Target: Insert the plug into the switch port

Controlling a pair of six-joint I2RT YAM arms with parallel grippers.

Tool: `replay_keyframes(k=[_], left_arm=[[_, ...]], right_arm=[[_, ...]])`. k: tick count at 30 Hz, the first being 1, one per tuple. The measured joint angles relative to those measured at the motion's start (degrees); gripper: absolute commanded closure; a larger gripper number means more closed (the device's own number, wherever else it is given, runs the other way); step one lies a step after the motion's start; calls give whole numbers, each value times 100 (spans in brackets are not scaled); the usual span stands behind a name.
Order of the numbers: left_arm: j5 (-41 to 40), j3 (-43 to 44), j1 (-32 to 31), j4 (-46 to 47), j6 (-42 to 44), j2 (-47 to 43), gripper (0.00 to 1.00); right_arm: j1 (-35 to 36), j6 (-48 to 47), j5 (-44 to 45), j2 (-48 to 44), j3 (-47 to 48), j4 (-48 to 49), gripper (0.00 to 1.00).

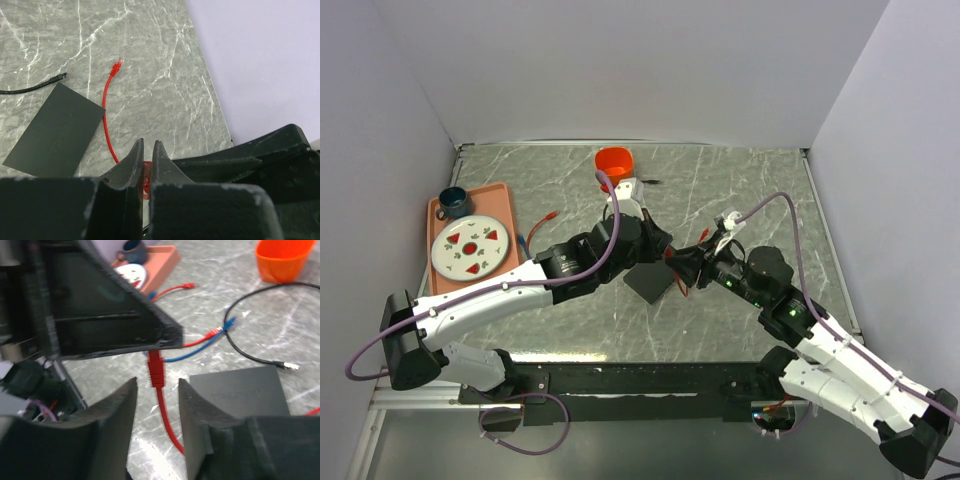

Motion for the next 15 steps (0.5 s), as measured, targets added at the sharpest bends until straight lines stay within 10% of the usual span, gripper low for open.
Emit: replay_keyframes(k=[15], left_arm=[[31, 0, 0, -20, 4, 0, 99]], right_arm=[[129, 26, 415, 153, 20, 323, 61]])
